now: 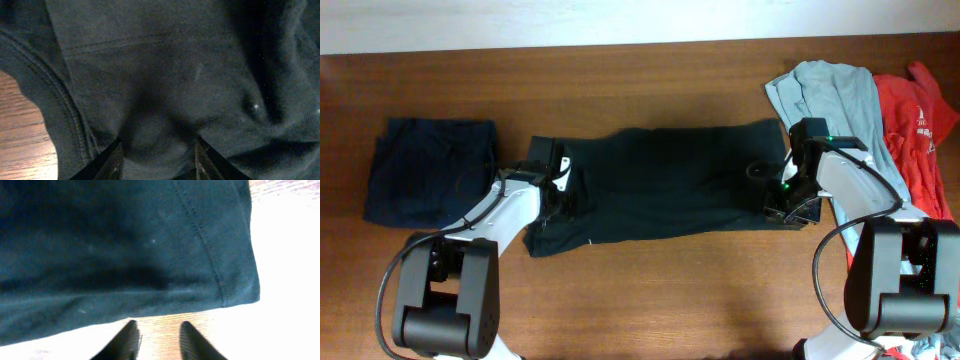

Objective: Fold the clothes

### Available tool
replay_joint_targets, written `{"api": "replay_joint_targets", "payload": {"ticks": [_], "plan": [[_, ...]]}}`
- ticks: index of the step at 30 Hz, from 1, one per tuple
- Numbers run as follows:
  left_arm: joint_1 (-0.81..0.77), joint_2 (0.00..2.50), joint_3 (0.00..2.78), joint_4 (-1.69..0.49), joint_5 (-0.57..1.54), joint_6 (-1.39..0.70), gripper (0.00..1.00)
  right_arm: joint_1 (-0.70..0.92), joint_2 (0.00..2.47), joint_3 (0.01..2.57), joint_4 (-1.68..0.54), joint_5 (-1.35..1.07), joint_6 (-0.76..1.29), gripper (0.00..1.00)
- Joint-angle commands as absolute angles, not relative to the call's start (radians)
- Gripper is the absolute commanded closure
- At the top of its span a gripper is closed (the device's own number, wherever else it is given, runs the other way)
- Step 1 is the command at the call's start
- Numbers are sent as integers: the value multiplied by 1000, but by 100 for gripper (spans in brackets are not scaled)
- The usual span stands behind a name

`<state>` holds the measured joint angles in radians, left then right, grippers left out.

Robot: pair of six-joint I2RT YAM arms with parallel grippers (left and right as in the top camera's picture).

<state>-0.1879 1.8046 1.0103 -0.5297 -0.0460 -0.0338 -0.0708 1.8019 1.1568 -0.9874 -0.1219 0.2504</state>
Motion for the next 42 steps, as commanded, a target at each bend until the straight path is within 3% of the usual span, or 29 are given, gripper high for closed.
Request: {"api": "replay_joint_targets", "payload": {"ticks": [1, 8, 13, 23, 26, 28, 29, 30, 31, 42], "plan": [[-165, 1826, 1008, -539, -112, -82, 54, -110, 1790, 1170, -983, -128, 271, 63], [-114, 1693, 1041, -603, -113, -82, 48, -153, 1790, 1170, -1003, -131, 271, 63], [-90, 1709, 1026, -611, 32, -55, 47, -151, 1790, 1169, -1002, -188, 271, 62], [-91, 1799, 1012, -530, -52, -52, 44, -151, 1790, 1169, -1002, -187, 271, 58], [-91, 1845, 1012, -508, -52, -52, 57, -151, 1790, 1169, -1003, -187, 271, 58], [-91, 1856, 1012, -499, -52, -52, 72, -151, 1790, 1169, -1002, -187, 271, 57], [-91, 1857, 1012, -493, -53, -52, 88, -151, 1790, 1169, -999, -187, 271, 58], [-91, 1857, 1012, -493, -54, -52, 96, -151, 1790, 1169, -995, -183, 271, 57], [-90, 1857, 1012, -494, -62, -52, 99, -151, 1790, 1169, -994, -175, 271, 58], [-89, 1857, 1012, -509, -136, -52, 99, -152, 1792, 1098, -910, -150, 327, 57]]}}
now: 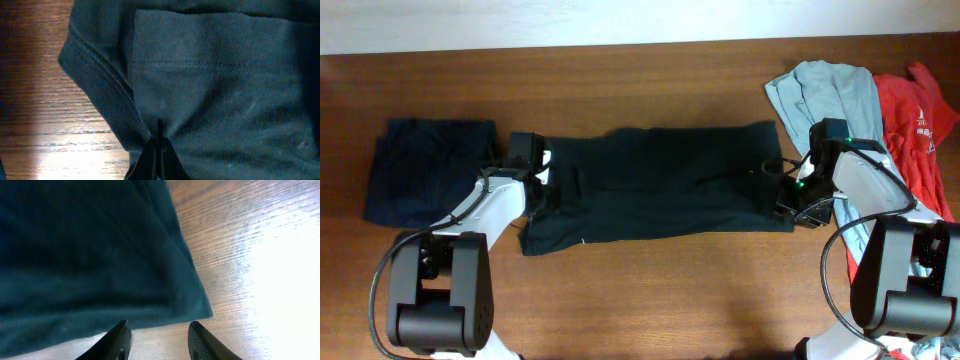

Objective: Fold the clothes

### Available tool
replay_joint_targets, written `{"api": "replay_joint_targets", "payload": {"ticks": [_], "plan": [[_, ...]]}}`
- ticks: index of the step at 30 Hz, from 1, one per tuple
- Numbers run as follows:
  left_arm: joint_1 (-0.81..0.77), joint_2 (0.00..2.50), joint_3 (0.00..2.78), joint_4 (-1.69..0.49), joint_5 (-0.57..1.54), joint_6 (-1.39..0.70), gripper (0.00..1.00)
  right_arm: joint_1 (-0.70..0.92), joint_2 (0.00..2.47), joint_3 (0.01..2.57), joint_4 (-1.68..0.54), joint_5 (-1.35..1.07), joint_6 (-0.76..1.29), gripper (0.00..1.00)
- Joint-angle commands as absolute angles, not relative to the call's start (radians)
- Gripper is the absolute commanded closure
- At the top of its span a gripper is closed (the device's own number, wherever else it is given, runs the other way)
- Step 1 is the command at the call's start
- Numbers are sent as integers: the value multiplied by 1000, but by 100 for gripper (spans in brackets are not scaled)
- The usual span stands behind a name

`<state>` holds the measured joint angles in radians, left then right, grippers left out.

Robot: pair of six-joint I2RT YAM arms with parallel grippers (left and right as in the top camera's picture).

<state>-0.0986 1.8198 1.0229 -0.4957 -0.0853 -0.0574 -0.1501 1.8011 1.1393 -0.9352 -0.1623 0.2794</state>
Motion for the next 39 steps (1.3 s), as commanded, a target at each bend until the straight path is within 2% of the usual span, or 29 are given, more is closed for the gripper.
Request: {"api": "replay_joint_targets", "payload": {"ticks": [1, 7, 9, 12, 14, 19, 32, 33, 34, 35, 36, 37, 39], "plan": [[-89, 1857, 1012, -509, -136, -52, 100, -152, 1792, 1076, -882, -150, 345, 58], [-89, 1857, 1012, -509, -136, -52, 99, -151, 1792, 1017, -826, -169, 384, 59], [-89, 1857, 1012, -509, -136, -52, 99, -151, 1792, 1003, -805, -169, 384, 65], [-89, 1857, 1012, -509, -136, -52, 100, -151, 1792, 989, -772, -155, 387, 79], [-89, 1857, 1013, -509, -136, -52, 99, -151, 1792, 989, -774, -94, 406, 96], [-72, 1855, 1023, -510, -147, -53, 99, -153, 1792, 989, -825, 59, 406, 96], [12, 1842, 1090, -555, -117, -52, 100, -153, 1792, 989, -853, 65, 405, 96], [12, 1838, 1104, -572, -100, -52, 92, -153, 1792, 989, -853, 64, 405, 95], [12, 1832, 1123, -598, -90, -52, 72, -153, 1792, 989, -854, 56, 398, 83], [11, 1826, 1139, -620, -91, -52, 61, -152, 1792, 989, -860, 48, 397, 69], [11, 1818, 1159, -647, -91, -52, 54, -153, 1792, 989, -864, 19, 371, 57], [11, 1805, 1189, -686, -91, -52, 48, -153, 1791, 989, -864, -19, 338, 49], [11, 1785, 1221, -725, -90, -52, 45, -153, 1788, 991, -868, -59, 322, 45]]}}
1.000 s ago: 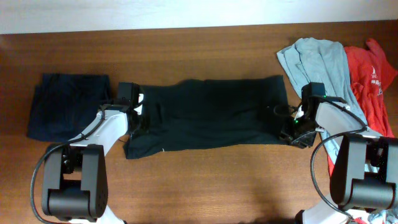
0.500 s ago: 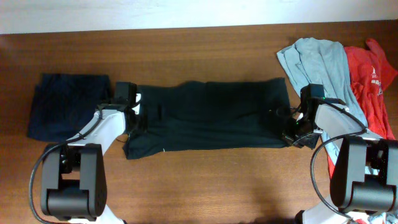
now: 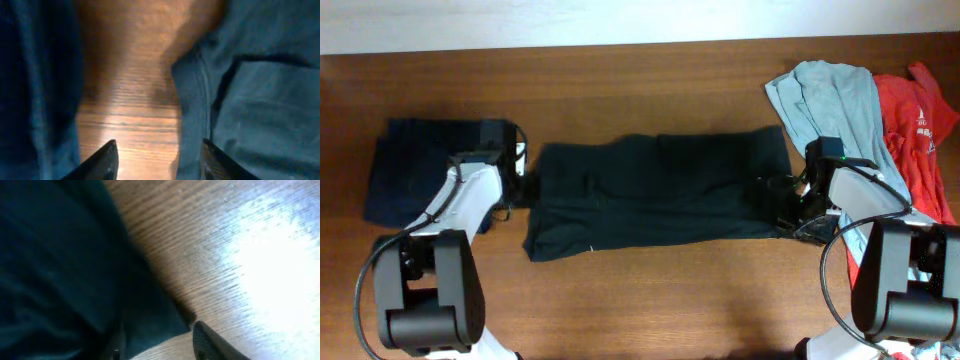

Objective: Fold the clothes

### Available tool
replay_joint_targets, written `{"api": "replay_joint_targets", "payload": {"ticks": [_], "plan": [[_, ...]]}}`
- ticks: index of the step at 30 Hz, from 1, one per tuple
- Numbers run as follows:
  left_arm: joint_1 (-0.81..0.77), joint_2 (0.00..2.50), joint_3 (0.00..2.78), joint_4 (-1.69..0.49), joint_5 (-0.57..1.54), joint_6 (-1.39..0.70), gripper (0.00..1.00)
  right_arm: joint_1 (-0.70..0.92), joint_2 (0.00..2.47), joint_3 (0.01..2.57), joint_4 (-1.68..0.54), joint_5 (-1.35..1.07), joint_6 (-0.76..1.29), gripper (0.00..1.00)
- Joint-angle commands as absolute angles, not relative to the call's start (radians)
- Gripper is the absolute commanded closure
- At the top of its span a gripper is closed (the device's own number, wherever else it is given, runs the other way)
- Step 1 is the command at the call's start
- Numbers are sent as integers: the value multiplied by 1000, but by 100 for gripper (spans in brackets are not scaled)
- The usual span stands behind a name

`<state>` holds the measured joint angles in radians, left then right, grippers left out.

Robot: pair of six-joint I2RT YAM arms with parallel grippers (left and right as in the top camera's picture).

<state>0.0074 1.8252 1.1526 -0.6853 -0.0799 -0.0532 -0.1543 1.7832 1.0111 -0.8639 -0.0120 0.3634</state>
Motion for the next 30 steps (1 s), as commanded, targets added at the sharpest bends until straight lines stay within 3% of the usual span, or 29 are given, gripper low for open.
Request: {"api": "replay_joint_targets", "payload": {"ticks": [1, 7, 10, 13, 16, 18, 27, 30], "plan": [[11, 1766, 1242, -747, -71, -52, 43, -153, 1786, 998, -875, -82, 321, 44], [4, 1723, 1251, -744, 31, -49, 43, -153, 1724, 1037, -880, -189, 291, 45], [-4, 1723, 1251, -727, 112, 50, 43, -153, 1657, 1066, -887, -187, 291, 44], [-4, 1723, 1251, -700, 170, 84, 33, -153, 1569, 1108, -882, -188, 292, 43], [-4, 1723, 1254, -640, 199, 84, 18, -153, 1499, 1150, -839, -189, 292, 35], [-4, 1723, 1254, -588, 223, 84, 18, -152, 1486, 1155, -799, -189, 292, 35], [-4, 1735, 1254, -496, 202, 84, 18, -151, 1626, 1154, -754, -273, 292, 51], [-4, 1774, 1254, -417, 203, 84, 18, -151, 1700, 1154, -744, -286, 298, 65]]}}
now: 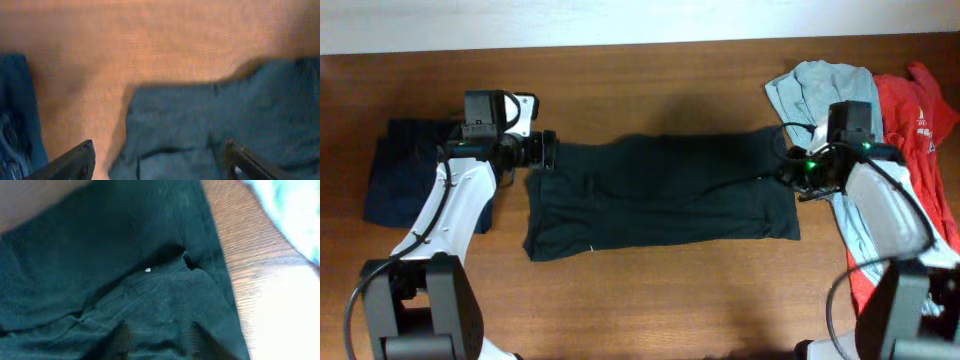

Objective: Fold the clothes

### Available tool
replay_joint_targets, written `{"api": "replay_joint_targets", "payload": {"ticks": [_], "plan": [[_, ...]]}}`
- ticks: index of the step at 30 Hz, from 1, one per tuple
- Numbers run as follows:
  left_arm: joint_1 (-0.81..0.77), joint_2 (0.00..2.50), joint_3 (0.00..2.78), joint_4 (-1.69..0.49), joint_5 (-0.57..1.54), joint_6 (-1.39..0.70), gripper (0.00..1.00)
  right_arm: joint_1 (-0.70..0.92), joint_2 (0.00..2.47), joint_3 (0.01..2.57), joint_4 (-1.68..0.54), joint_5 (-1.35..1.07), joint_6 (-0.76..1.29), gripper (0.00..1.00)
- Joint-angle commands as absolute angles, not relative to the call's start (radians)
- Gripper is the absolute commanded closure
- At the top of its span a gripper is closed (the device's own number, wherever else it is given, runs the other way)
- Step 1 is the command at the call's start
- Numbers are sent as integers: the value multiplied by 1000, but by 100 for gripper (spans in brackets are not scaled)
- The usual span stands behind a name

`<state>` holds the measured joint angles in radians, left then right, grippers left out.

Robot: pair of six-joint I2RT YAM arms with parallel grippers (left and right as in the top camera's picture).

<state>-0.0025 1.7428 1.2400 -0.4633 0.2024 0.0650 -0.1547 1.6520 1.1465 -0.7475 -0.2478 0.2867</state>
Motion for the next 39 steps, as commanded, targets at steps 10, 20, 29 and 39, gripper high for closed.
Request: {"api": "replay_joint_targets", "payload": {"ticks": [10, 20, 29, 39], "plan": [[-27, 2025, 1254, -110, 274, 85, 27, -151, 1734, 1156, -728, -338, 292, 49], [-67, 2115, 1254, -128, 274, 85, 44, -151, 1734, 1156, -726, -337, 292, 49], [-60, 2107, 1299, -190, 266, 85, 97, -151, 1734, 1167, -717, -337, 288, 49], [-56, 1930, 1412, -511, 266, 84, 100, -151, 1721, 1312, -673, -333, 143, 48]]}}
